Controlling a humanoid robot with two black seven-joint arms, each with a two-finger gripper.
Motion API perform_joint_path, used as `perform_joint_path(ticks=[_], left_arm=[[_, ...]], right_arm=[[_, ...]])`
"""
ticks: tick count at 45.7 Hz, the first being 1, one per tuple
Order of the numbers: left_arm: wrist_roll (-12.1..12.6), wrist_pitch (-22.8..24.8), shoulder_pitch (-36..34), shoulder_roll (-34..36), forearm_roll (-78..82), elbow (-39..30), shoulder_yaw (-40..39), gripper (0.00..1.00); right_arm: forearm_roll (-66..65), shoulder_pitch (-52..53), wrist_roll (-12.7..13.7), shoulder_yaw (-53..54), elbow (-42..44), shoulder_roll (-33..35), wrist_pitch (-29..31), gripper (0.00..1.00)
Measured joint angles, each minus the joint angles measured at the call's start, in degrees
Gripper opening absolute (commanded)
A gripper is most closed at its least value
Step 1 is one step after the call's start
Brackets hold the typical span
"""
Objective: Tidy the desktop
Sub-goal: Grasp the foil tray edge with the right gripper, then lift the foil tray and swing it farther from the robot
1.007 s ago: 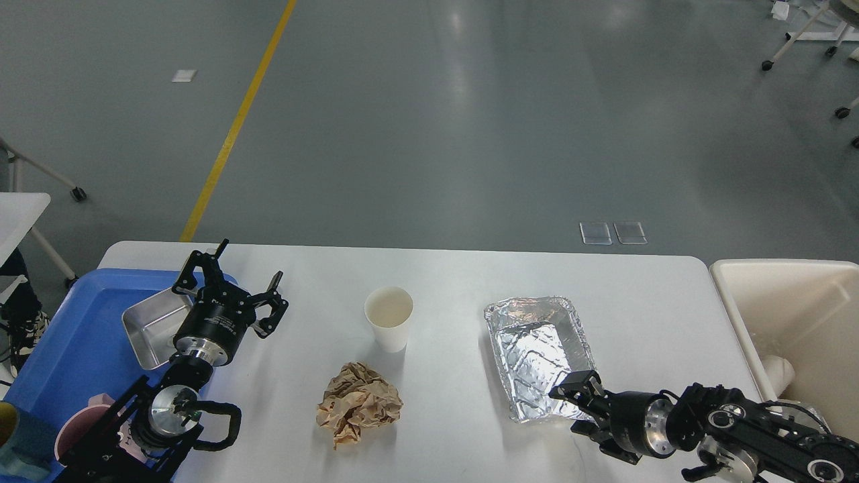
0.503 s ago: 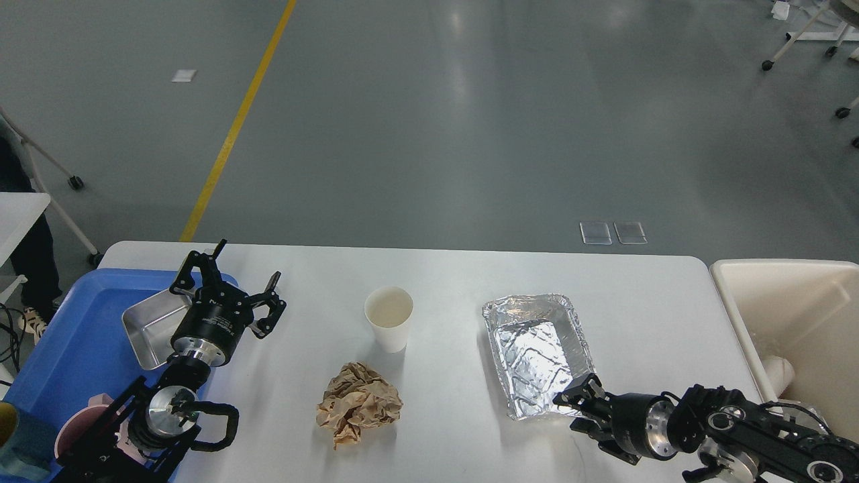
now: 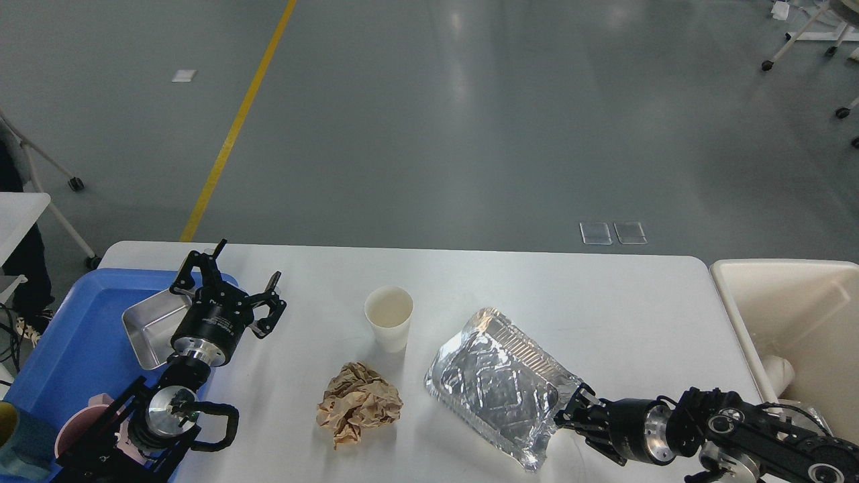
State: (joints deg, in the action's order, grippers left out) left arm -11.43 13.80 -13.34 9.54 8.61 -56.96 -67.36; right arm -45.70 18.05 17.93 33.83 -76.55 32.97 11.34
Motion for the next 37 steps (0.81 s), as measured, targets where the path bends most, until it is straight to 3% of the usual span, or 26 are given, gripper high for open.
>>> perform_joint_path(ticks=[15,37], left_arm=[[0.00,0.00,0.00,0.05,0.00,0.00,0.00,0.97],[0.00,-0.47,-0.28,-0.13,0.00,-0.43,0.01,0.97]], right_arm=[[0.00,1.78,-0.02,0.03,-1.13,4.70,4.80,0.00],[2.48,9.51,2.12,0.02,-7.83,26.92,20.31,0.00]])
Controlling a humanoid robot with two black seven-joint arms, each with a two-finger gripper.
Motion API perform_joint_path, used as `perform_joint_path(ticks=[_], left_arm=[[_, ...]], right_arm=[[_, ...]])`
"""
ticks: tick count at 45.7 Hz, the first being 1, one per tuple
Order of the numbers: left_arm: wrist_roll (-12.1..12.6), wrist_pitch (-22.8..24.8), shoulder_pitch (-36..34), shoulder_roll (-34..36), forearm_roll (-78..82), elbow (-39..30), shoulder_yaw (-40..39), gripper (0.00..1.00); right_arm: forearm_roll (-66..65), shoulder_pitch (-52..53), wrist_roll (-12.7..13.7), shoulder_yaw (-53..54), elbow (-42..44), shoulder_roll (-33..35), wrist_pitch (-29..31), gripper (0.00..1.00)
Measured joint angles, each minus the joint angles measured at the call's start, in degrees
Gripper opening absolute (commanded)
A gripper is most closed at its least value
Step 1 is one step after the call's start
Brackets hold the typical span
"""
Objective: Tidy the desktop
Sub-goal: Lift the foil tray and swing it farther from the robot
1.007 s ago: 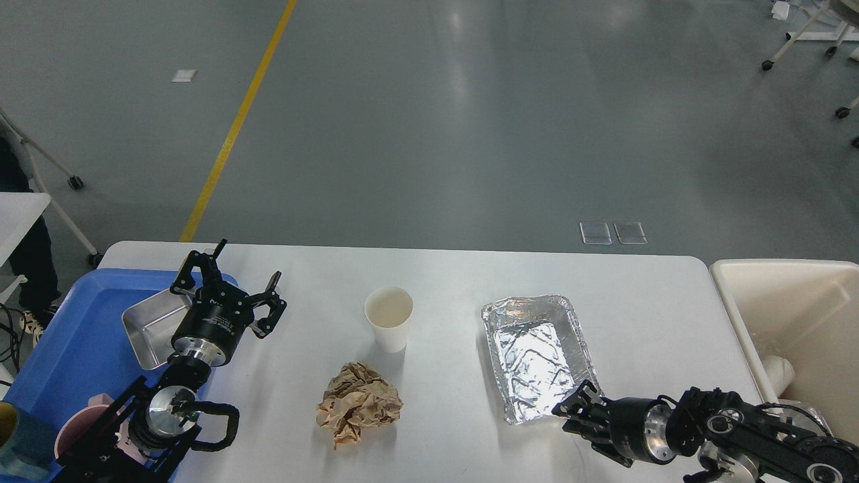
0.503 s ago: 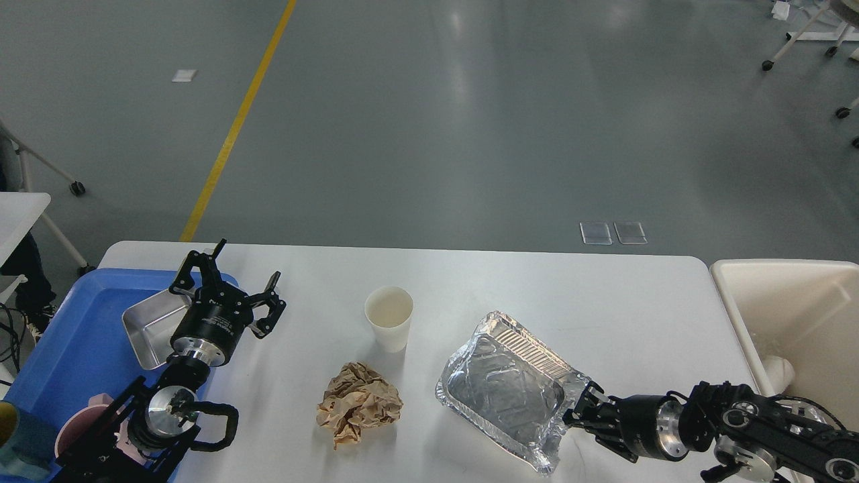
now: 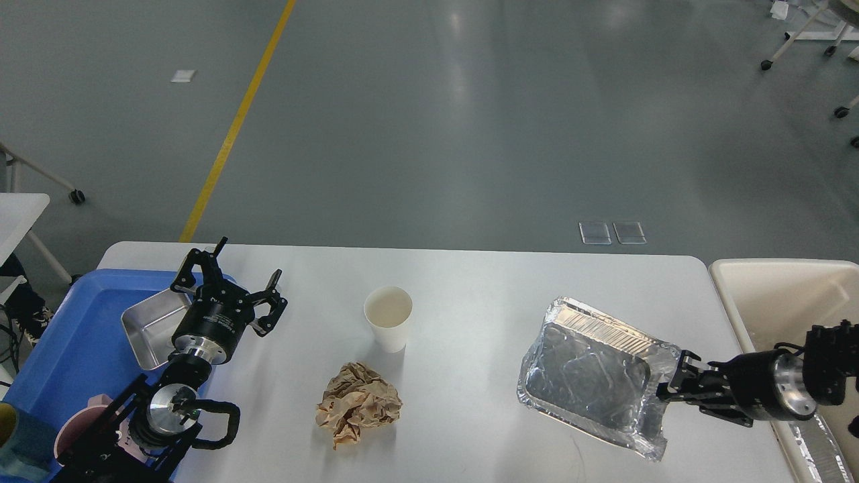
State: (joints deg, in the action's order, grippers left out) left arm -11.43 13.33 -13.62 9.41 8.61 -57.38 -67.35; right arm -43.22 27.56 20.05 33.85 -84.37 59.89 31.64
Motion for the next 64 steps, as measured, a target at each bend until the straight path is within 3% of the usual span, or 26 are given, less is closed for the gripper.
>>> perform_joint_path(ticks=[15,26,36,47,55,64], left_arm=[[0.00,-0.31,-0.03,0.48,0.00,-0.18,-0.02,0.97],[0.00,-0.36,-0.06,0.96,0.42,-0.19,0.01,0.97],[-0.09,-0.41,-0.02,1.70,0.44,-0.19,0.03,0.97],[-0.09,-0.41,-0.01,1.98,1.66,-0.19,0.03,0.97],[-0.17,-0.41,-0.07,2.13,2.44,-0.19,0.03,0.97],[-0.20,-0.41,-0.10,2.24,2.47,-0.19,0.03,0.97]], right_arm=[[0.01,7.65,1.73,-0.09,0.23,6.35,5.51,0.00],[-1.27,15.67,4.61,-2.16,0.89,2.95,9.85,0.00],[-2.15,27.62,6.69,-14.13,5.37,-5.09,10.79,0.00],[0.36,39.59,8.23,-24.16,16.95,-18.09,11.78,0.00],[2.39,42.73,10.25,-26.36,26.09,-27.35,14.54,0.00],[2.49,42.98,12.70,-26.58,30.76,-33.65,17.69,0.00]])
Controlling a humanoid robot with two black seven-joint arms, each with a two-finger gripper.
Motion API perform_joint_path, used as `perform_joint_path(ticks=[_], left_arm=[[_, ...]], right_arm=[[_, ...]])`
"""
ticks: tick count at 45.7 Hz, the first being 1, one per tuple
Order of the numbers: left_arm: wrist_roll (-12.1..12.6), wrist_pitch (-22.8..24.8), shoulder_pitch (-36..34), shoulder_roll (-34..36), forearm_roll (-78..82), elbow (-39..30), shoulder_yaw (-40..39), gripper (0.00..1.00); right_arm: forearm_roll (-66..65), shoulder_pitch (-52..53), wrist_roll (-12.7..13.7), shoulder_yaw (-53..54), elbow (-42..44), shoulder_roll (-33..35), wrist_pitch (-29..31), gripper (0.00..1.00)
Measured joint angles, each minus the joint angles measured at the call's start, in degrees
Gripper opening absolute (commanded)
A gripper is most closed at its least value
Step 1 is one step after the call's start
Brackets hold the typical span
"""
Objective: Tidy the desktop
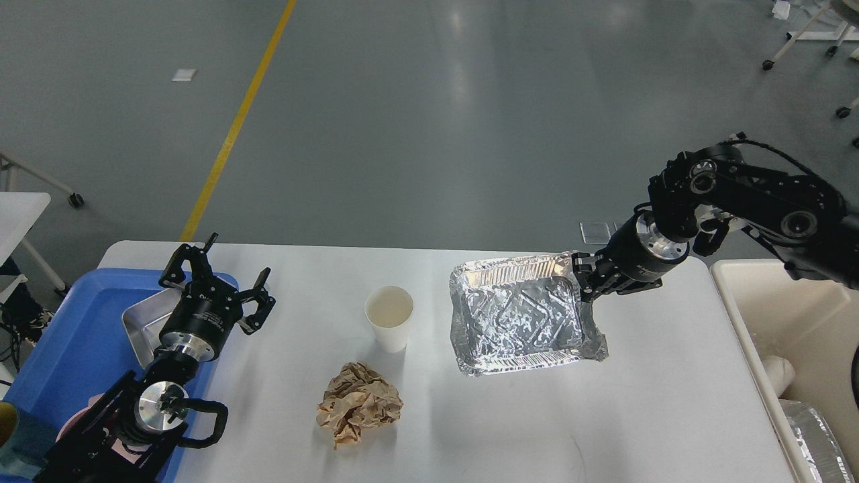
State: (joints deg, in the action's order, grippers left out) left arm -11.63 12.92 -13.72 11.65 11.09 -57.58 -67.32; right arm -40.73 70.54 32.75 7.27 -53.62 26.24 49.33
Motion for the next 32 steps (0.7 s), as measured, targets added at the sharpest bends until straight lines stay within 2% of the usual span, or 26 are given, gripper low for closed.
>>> perform_joint_path(ticks=[17,32], left_arm=[[-0.01,0.15,0.08,0.00,1.18,0.00,0.00,0.97],[0.00,0.18,0.10,0.13,1.31,0.00,0.00,0.97]], right_arm=[[1.77,-0.77,2.50,-0.58,3.72,-4.37,1.08,0.00],[5.37,-0.92,4.75,-0.85,5.20,-4.08,0.12,0.00]])
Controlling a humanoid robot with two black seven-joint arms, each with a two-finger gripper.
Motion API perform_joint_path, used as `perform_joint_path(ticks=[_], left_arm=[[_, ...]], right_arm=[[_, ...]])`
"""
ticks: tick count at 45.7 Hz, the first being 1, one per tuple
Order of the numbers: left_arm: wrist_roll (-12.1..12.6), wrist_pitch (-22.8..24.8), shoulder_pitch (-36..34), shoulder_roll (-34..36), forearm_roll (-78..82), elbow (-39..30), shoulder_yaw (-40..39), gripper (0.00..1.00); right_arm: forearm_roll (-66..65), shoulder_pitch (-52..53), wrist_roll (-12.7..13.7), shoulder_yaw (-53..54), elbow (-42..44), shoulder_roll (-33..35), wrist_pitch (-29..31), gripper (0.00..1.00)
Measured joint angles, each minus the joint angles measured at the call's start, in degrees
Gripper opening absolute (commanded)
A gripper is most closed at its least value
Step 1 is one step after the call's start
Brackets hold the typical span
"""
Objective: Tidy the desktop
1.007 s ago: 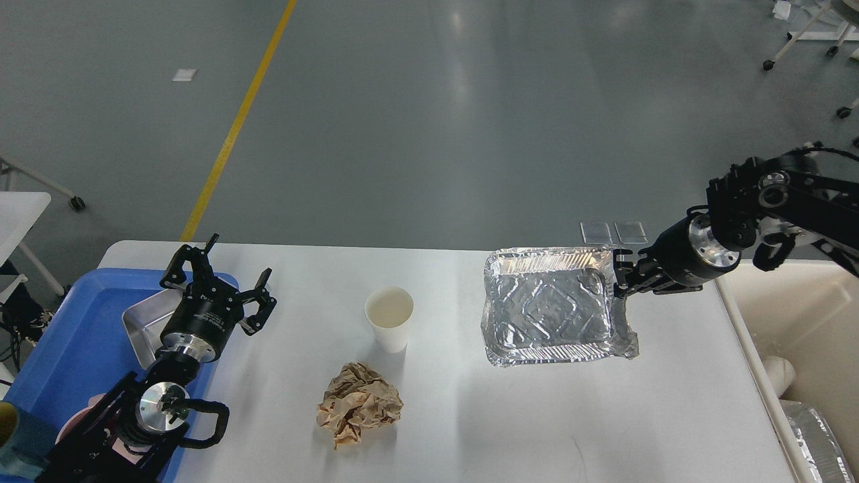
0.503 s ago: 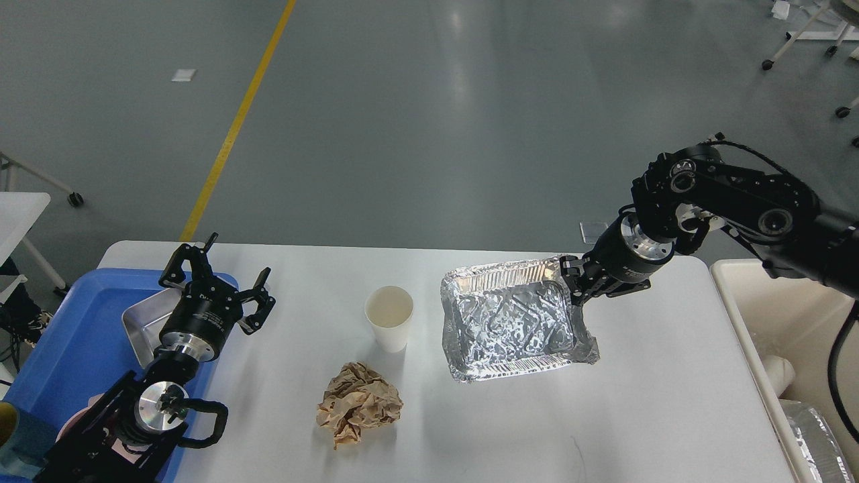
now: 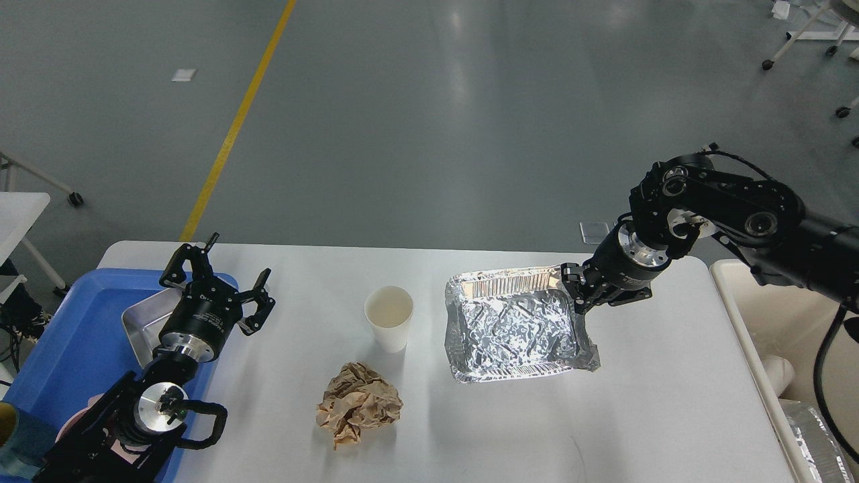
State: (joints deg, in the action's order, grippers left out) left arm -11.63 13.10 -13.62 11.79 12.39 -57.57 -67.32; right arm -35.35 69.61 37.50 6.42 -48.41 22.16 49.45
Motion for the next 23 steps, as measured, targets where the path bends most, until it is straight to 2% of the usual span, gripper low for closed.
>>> perform_joint_path(ticks=[9,23], left_arm=[[0.04,0.00,0.00,-0.16,0.00,0.00,0.00,0.97],[0.04,0.18,0.14,0.01,0.08,0.00,0.08,0.97]], right_arm=[[4.38,-1.51,1.20,-0.01,-0.01,1.59,-1.08,0.00],[9.85,-4.44,1.60,-0.01,-0.10,3.80,-3.32,0.00]])
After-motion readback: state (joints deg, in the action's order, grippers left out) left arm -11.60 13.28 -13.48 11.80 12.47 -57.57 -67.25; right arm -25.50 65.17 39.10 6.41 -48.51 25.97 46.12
